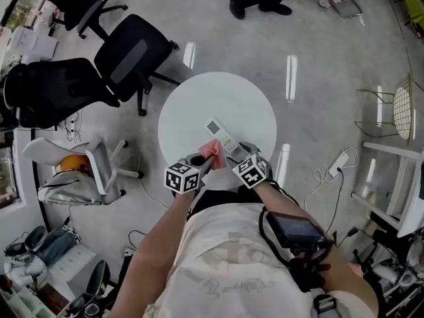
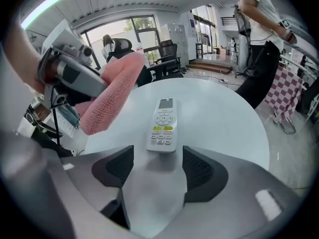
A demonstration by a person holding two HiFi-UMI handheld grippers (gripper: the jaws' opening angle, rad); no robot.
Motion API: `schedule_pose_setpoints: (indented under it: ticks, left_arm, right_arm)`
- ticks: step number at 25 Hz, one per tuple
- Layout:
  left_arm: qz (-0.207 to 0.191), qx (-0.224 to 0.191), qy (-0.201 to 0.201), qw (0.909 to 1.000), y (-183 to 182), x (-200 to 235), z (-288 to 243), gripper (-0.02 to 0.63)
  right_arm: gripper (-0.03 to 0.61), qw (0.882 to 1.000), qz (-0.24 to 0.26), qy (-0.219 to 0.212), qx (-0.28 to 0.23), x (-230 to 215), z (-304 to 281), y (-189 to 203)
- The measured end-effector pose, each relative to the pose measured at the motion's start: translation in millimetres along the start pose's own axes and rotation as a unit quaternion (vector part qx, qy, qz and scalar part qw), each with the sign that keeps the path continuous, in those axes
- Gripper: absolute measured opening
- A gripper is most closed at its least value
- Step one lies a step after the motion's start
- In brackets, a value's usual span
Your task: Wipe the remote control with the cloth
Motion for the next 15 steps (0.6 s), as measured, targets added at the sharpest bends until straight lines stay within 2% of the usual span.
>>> schedule_pose_setpoints:
  ticks: [2, 6, 9, 13, 15]
  left_arm:
    - [-0.008, 0.012, -0.004, 0.9999, -7.3, 3.7, -8.7, 0.020]
    - [-0.015, 0.041, -0.006, 0.9990, -22.1, 5.5, -24.0, 0.020]
    - [-0.020, 0.061, -0.004, 0.9979, -32.3, 3.3, -38.8, 0.020]
    - [-0.021, 0.082, -0.002, 0.9964, -39.8, -0.5, -58.0, 0.020]
    - [-0.020, 0.094, -0.002, 0.9954, -42.5, -3.5, -66.1, 0.020]
  right_arm:
    - [0.317, 1.000, 0.021, 0.009, 0.007, -3.0, -6.9, 0.0]
    - [0.242, 0.999, 0.045, 0.026, 0.012, -7.0, -8.5, 3.0]
    - [0.213, 0.998, 0.061, 0.024, 0.006, -12.5, -5.5, 2.1]
    - [0.237, 0.996, 0.088, 0.006, 0.008, -17.4, -7.4, 1.2]
    - [0.222, 0.995, 0.104, -0.002, 0.012, -19.5, -7.7, -0.3]
Point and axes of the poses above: the fingertips, and each gripper's own axes: z backward along the fingers, x to its left, y out of its underside, the point moved 6 cm from there along z, backward along the fingers, and after that the axes turned 12 degrees about -y, right-handed, at the moved point
